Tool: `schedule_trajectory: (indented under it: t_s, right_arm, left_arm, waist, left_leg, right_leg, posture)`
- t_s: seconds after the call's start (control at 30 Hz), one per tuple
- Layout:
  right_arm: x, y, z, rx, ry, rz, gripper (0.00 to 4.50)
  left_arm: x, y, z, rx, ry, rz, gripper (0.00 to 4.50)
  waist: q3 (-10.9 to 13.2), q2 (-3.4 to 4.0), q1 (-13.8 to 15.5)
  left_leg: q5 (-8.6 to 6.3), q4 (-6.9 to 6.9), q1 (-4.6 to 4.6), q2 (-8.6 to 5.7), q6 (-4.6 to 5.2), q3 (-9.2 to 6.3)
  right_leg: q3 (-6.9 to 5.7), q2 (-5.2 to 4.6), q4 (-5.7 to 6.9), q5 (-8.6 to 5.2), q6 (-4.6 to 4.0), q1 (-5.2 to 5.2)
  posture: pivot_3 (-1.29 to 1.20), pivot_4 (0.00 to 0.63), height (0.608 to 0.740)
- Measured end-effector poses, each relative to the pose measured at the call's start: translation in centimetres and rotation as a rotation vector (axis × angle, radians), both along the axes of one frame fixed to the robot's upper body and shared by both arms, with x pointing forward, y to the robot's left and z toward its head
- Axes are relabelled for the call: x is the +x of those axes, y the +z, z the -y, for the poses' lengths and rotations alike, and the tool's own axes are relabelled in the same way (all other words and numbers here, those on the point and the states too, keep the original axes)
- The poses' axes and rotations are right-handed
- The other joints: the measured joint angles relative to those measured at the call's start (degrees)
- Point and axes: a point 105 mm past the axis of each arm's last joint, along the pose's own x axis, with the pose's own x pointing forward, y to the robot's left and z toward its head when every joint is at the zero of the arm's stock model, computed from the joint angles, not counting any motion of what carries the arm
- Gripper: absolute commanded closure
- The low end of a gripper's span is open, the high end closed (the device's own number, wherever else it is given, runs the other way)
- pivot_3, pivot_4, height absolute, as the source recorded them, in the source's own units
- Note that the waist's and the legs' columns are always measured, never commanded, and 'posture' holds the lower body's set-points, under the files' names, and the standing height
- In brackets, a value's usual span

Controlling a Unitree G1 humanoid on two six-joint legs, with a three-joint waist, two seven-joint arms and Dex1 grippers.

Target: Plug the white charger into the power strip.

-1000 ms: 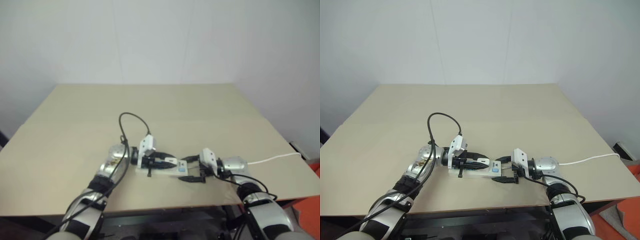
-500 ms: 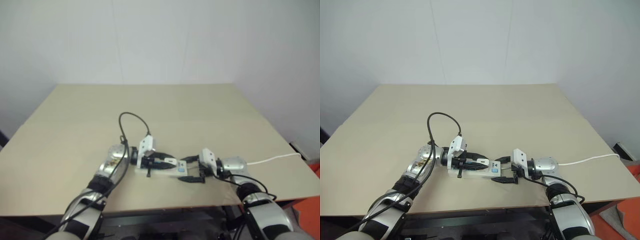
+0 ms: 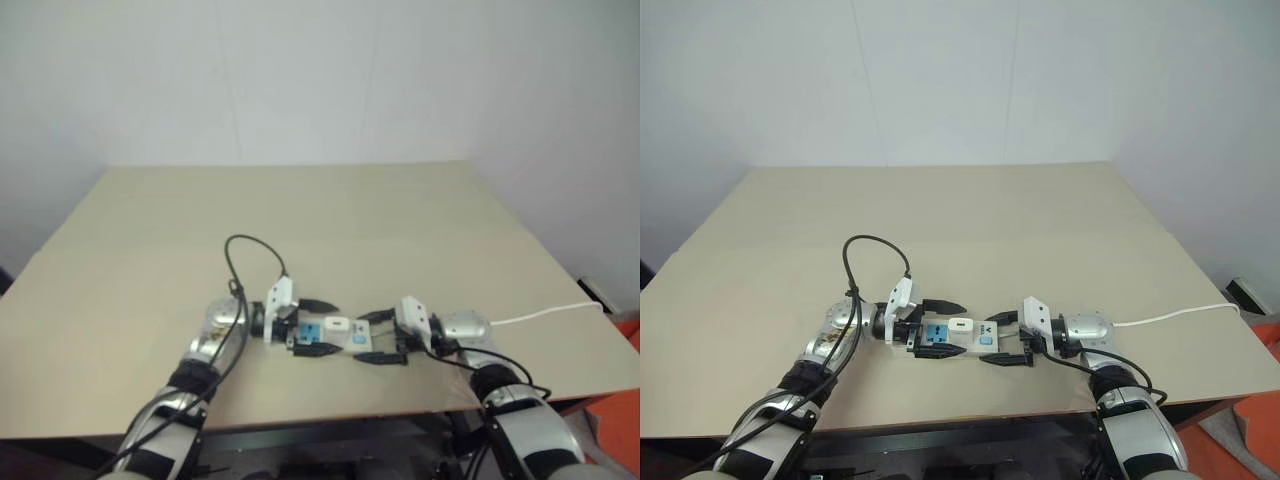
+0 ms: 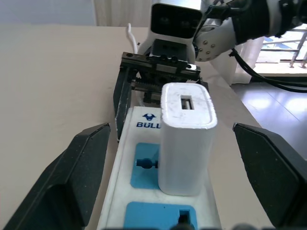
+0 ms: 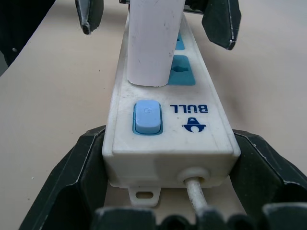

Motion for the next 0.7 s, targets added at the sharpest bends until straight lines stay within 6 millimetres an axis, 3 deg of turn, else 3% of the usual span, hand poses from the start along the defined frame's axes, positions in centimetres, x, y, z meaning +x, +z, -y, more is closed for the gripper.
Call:
schedule_trajectory:
  t_s: [0.2,0.27,0.5,0.6,0.7]
  right_arm:
    - [0.1,0.3,-0.1,0.003,0.007,0.019,1.09]
    - [0.1,0.5,0.0,0.008,0.008,0.025,1.09]
    - [0.1,0.7,0.1,0.015,0.01,0.024,1.09]
    - [0.1,0.6,0.5,0.006,-0.001,0.012,0.13]
    - [0.3,1.1,0.9,0.003,-0.008,0.016,0.06]
  left_arm:
    - [-0.5,0.8,-3.7,0.044,0.002,-0.011,0.02]
    - [-0.2,2.1,-5.3,0.026,0.042,-0.007,0.02]
    - [1.1,5.8,-10.0,-0.015,0.225,0.091,0.02]
    - [1.5,7.0,-11.5,-0.041,0.291,0.115,0.0]
    - [1.3,6.9,-12.9,-0.053,0.356,0.103,0.0]
  waist:
    - [0.4,0.01,0.0]
    - [0.5,-0.1,0.1]
    - [0.7,-0.23,0.2]
    - [1.0,-0.21,0.4]
    - [1.1,-0.24,0.6]
  left_leg:
    - [0.0,-0.04,-0.32,0.08,0.0,0.01]
    - [0.14,-0.04,-0.76,0.08,0.22,0.01]
    - [0.23,-0.04,-0.84,0.17,0.28,0.0]
    - [0.17,-0.04,-0.95,0.18,0.16,0.0]
    - [0.38,-0.04,-1.7,0.17,0.15,0.03]
  right_leg:
    - [-0.03,-0.04,0.05,0.0,-0.17,-0.42]
    - [-0.1,-0.04,0.07,0.11,-0.34,-0.82]
    - [-0.13,-0.21,0.03,0.17,-0.44,-0.88]
    - [-0.11,-0.42,0.03,0.18,-0.48,-0.97]
    - [-0.28,-0.55,0.08,0.47,-0.93,-1.72]
  posture:
    - [0.0,0.15,0.74]
    - [0.0,0.15,0.74]
    - [0.0,0.15,0.74]
    - [0.0,0.15,0.74]
    - [0.0,0.15,0.74]
